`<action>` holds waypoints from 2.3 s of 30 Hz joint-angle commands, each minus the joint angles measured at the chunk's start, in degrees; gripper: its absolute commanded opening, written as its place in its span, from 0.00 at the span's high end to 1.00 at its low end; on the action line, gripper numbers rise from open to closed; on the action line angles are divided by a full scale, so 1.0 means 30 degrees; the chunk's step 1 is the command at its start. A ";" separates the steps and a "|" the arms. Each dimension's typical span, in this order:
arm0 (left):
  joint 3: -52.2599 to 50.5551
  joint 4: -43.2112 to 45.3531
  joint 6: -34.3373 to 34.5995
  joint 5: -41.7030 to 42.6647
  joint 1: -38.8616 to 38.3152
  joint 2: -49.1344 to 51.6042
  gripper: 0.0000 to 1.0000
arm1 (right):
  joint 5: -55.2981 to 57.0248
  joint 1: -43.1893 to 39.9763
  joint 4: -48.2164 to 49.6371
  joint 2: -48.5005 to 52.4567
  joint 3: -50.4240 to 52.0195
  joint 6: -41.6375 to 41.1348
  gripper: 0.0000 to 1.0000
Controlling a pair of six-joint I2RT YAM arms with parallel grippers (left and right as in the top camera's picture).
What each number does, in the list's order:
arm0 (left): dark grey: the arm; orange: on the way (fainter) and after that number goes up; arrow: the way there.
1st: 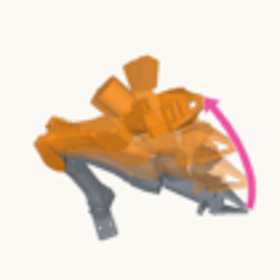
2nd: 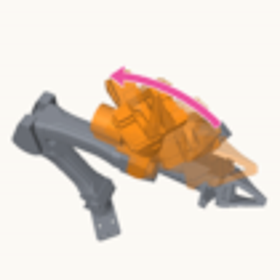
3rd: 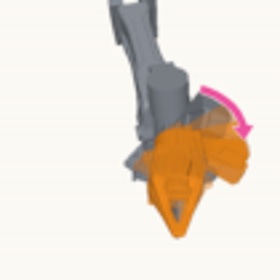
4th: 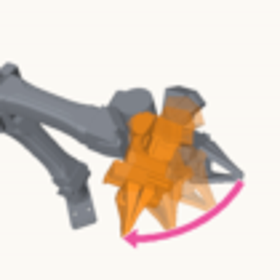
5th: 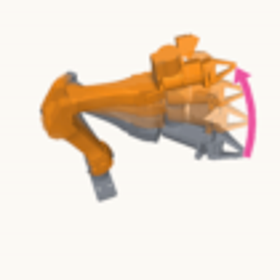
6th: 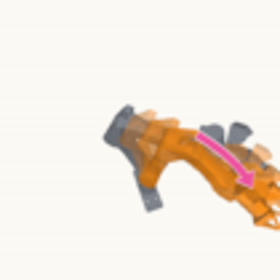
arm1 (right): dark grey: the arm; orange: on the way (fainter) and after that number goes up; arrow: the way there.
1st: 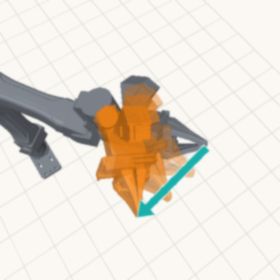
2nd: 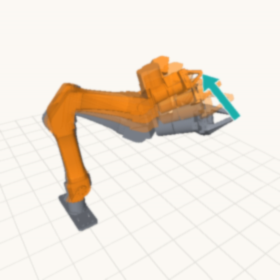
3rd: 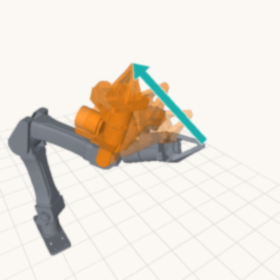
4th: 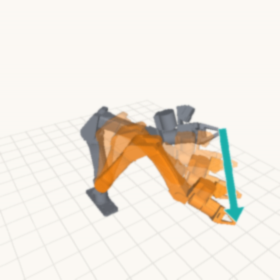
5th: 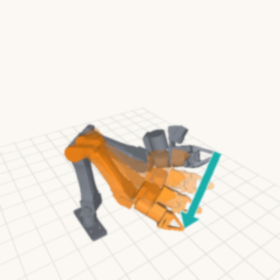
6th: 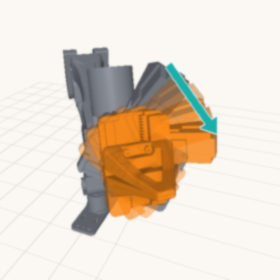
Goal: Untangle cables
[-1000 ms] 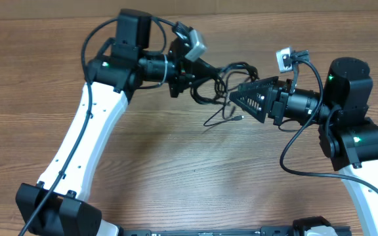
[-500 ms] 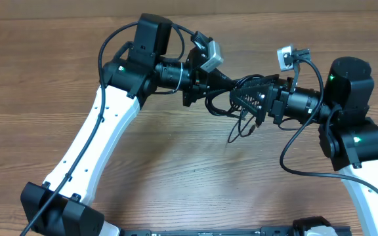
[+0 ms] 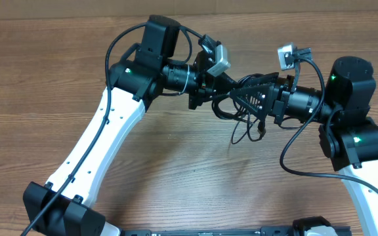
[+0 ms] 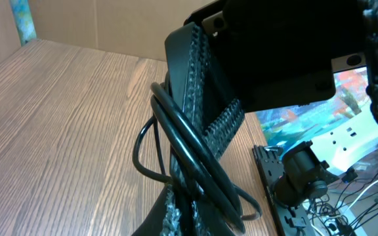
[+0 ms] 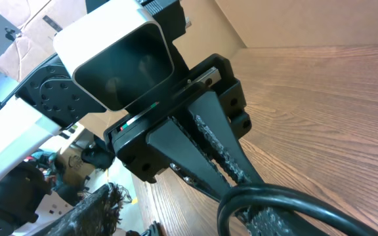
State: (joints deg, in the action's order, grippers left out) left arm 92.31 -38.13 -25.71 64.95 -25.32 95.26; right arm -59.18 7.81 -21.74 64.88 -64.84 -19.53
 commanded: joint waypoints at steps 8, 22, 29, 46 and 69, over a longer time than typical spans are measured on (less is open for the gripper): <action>0.0357 0.0168 -0.0284 0.2390 -0.0357 -0.0138 0.96 | 0.0153 -0.0109 0.0685 -0.0153 -0.0379 0.0015 0.39; 0.0357 0.0299 0.1770 0.1989 -0.0342 -0.0131 0.96 | -0.3126 -0.0109 0.3330 -0.0153 -0.0379 0.0146 0.39; 0.0357 0.0306 0.1800 0.2594 -0.0444 -0.0131 0.96 | -0.4116 -0.0109 0.3745 -0.0153 -0.0379 0.0146 0.39; 0.0357 0.0160 0.7941 -0.4794 -0.0386 -0.0131 0.96 | -0.7614 -0.0109 0.4736 -0.0153 -0.0379 0.0146 0.63; 0.0357 -0.0656 1.1810 -0.6747 0.3249 -0.0131 0.96 | -0.8670 -0.0109 0.4721 -0.0153 -0.0379 0.0073 0.96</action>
State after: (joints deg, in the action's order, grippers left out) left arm 92.33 -39.88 6.31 47.31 -19.16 95.24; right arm -80.55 7.16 -8.19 65.23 -64.82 -19.51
